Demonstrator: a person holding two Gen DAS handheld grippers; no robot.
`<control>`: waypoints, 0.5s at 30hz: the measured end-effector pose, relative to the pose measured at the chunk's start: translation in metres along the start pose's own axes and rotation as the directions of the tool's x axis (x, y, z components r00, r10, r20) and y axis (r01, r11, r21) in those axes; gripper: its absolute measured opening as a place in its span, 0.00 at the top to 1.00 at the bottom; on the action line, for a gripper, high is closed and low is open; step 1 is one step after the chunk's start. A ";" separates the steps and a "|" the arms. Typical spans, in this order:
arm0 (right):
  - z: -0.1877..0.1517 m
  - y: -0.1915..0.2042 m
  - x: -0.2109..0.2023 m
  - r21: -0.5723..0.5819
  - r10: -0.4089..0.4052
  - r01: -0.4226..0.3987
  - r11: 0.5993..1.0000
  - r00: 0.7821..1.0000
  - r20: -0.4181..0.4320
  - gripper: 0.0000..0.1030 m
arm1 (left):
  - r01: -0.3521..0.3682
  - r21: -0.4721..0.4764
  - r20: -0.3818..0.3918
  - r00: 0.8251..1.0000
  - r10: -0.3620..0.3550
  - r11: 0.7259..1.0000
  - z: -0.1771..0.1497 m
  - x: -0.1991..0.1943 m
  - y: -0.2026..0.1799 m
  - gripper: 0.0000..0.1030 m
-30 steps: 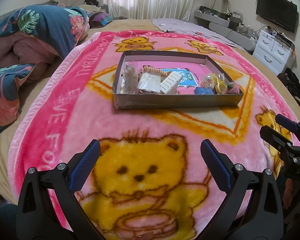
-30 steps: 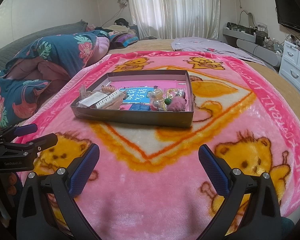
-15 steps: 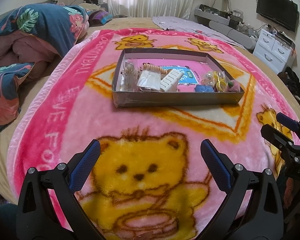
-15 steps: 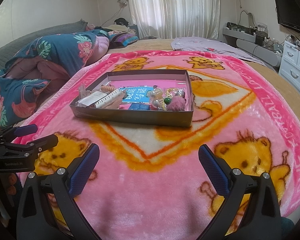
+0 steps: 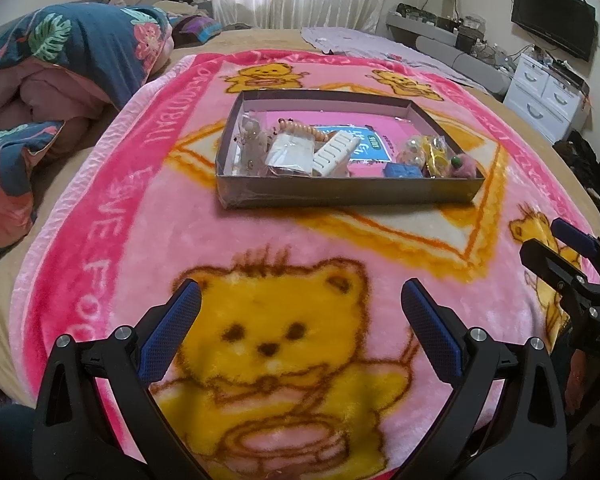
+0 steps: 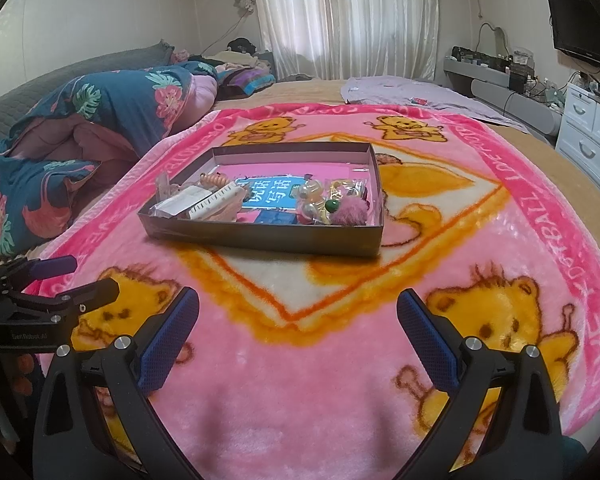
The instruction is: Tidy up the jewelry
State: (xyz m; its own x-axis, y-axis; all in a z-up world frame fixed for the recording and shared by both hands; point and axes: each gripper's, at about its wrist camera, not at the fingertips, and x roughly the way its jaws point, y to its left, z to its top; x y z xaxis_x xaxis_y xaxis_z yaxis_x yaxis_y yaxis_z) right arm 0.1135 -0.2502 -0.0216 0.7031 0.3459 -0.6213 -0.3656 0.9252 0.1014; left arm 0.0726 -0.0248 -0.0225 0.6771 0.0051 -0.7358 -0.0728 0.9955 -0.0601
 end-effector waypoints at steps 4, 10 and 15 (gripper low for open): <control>0.002 -0.006 0.002 0.013 -0.004 0.004 1.000 1.000 0.003 0.04 | 0.039 -0.006 -0.010 0.999 -0.039 0.999 0.000 0.000 -0.003 0.09; 0.009 -0.022 0.005 0.059 -0.045 0.044 0.997 0.999 0.025 0.04 | -0.008 -0.051 -0.016 1.000 0.007 0.999 0.006 0.008 0.009 0.09; 0.052 -0.092 0.032 0.174 -0.190 0.192 0.966 0.981 -0.027 0.04 | -0.179 -0.194 -0.113 0.981 0.159 0.965 0.033 0.031 0.073 0.09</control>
State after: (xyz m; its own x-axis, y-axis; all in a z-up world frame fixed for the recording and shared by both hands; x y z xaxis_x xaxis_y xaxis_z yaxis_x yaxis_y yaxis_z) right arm 0.2009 -0.3159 -0.0102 0.7430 0.1595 -0.6500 -0.1124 0.9871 0.1137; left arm 0.1129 0.0515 -0.0275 0.5695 0.1527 -0.8077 -0.3336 0.9410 -0.0573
